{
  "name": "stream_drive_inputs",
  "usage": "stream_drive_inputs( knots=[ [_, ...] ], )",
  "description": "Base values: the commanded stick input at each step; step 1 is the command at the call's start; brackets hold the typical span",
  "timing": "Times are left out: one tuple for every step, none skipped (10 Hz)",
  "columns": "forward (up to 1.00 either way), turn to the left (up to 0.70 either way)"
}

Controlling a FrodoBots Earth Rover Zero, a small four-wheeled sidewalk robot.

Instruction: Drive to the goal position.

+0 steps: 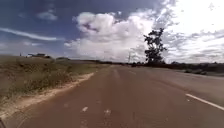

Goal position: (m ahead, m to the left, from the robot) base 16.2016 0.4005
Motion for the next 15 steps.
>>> stream_drive_inputs(
  knots=[
    [0.00,0.00],
    [0.00,0.00],
    [0.00,0.00],
    [0.00,0.00],
    [0.06,0.00],
    [0.13,0.00],
    [0.19,0.00],
    [1.00,0.00],
    [1.00,0.00],
    [1.00,0.00],
    [1.00,0.00],
    [1.00,0.00],
    [1.00,0.00],
    [1.00,0.00],
    [1.00,0.00]
  ],
)
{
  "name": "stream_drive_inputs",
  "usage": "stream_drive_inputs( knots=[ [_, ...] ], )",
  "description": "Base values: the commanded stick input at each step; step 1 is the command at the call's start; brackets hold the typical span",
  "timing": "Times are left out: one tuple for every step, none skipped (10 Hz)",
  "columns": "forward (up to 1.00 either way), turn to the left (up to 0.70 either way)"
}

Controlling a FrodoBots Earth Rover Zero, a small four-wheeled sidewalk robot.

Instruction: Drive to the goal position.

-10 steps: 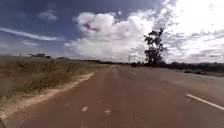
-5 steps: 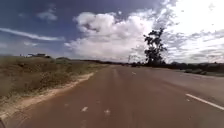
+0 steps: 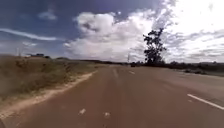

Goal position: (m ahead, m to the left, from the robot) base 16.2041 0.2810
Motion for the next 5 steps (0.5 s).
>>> stream_drive_inputs(
  knots=[
    [1.00,0.00],
    [1.00,0.00],
    [1.00,0.00],
    [1.00,0.00],
    [1.00,0.00]
  ],
)
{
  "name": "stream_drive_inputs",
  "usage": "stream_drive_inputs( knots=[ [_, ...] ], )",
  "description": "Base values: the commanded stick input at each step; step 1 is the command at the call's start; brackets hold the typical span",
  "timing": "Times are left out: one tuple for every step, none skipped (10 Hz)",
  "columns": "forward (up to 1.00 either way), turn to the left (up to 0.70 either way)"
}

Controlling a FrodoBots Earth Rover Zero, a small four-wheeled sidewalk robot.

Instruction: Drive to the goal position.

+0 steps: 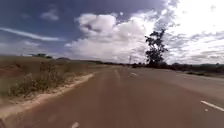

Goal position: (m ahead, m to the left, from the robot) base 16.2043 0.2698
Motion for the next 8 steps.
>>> stream_drive_inputs(
  knots=[
    [1.00,0.00],
    [1.00,0.00],
    [1.00,0.00],
    [1.00,0.00],
    [1.00,0.00],
    [1.00,0.00],
    [1.00,0.00],
    [1.00,0.00]
  ],
)
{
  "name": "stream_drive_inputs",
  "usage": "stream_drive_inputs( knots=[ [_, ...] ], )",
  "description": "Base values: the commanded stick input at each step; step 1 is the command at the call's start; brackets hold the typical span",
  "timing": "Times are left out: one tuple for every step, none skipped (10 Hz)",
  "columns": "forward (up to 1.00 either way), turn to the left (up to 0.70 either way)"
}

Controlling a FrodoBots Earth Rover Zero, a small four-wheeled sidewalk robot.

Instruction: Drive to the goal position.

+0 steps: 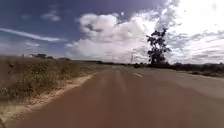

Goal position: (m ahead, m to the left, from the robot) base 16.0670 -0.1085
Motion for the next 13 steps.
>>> stream_drive_inputs(
  knots=[
    [1.00,0.00],
    [1.00,0.00],
    [1.00,0.00],
    [1.00,0.00],
    [1.00,0.00],
    [1.00,0.00],
    [1.00,0.00],
    [1.00,0.00],
    [1.00,0.00],
    [1.00,0.00],
    [1.00,0.00],
    [0.98,0.00],
    [0.96,0.00]
  ],
)
